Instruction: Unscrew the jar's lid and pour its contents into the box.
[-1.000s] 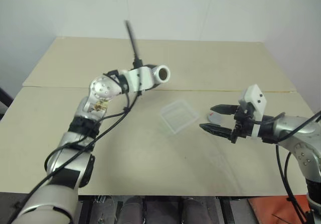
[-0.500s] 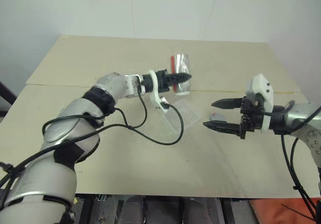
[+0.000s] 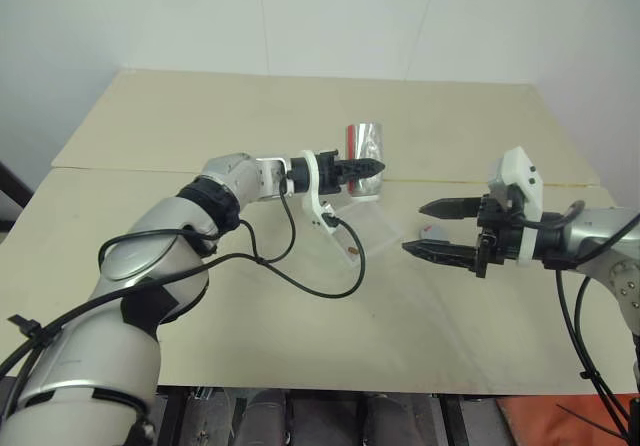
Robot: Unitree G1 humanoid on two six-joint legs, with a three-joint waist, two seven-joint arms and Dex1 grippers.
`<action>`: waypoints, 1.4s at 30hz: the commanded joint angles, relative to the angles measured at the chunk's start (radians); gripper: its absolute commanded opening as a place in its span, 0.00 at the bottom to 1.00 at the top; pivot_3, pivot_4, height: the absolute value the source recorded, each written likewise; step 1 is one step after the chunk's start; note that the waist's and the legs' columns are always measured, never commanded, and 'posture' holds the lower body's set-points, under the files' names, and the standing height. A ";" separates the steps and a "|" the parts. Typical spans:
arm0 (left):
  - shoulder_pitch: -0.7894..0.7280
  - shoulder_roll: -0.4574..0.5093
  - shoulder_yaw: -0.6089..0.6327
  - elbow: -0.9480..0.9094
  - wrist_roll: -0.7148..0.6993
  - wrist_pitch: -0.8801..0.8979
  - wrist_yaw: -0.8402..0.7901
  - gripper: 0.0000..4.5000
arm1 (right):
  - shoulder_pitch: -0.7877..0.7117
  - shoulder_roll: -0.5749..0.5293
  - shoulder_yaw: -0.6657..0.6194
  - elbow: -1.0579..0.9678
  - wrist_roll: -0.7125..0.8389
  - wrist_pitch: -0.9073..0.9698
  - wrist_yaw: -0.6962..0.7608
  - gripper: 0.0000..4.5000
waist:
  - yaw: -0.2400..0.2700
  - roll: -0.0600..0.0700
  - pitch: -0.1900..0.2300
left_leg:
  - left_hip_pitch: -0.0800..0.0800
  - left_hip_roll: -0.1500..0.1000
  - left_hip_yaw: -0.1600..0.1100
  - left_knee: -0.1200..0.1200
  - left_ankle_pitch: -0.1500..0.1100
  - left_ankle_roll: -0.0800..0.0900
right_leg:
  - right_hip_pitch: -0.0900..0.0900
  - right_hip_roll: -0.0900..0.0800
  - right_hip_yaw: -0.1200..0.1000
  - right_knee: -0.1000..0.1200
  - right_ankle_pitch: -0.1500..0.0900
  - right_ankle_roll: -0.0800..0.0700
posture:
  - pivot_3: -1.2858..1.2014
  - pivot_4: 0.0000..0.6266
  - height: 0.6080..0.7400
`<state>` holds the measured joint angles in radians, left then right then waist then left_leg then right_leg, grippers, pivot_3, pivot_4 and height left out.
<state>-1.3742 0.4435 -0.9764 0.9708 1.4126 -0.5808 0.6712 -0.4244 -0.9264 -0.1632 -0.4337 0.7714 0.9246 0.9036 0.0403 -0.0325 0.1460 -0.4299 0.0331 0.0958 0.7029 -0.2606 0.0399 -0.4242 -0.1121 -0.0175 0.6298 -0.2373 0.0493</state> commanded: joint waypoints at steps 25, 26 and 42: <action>0.694 -0.117 0.966 -0.749 -1.607 0.791 -1.091 0.42 | -0.004 0.041 -0.022 -0.012 -0.004 -0.046 -0.042 0.99 | -0.029 0.001 0.000 | 0.001 0.001 -0.010 0.006 0.000 -0.001 | 0.003 0.000 -0.003 0.003 0.000 0.000 | 0.52 0.24 1.00; 0.719 -0.127 0.974 -0.778 -1.618 0.816 -1.085 0.42 | -0.002 0.041 -0.023 -0.013 -0.003 -0.047 -0.043 0.99 | -0.028 0.001 0.000 | 0.001 0.001 -0.010 0.006 0.000 0.000 | 0.003 0.000 -0.003 0.003 0.000 0.000 | 0.52 0.24 1.00; 0.992 -0.258 0.990 -0.790 -1.588 0.556 -1.057 0.42 | -0.003 0.057 -0.016 -0.022 -0.002 -0.068 -0.044 0.99 | -0.022 0.001 -0.001 | 0.005 0.001 -0.010 0.005 -0.003 0.005 | 0.006 0.000 0.000 0.002 0.000 0.000 | 0.52 0.24 1.00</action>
<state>-0.3735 0.1910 0.0117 0.1859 -0.1798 -0.0052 -0.3870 -0.4176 -0.8705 -0.1629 -0.4257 0.7667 0.8836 0.8621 0.0182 -0.0316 0.1452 -0.4248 0.0338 0.0860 0.7080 -0.2636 0.0449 -0.4177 -0.1121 -0.0176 0.6320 -0.2371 0.0490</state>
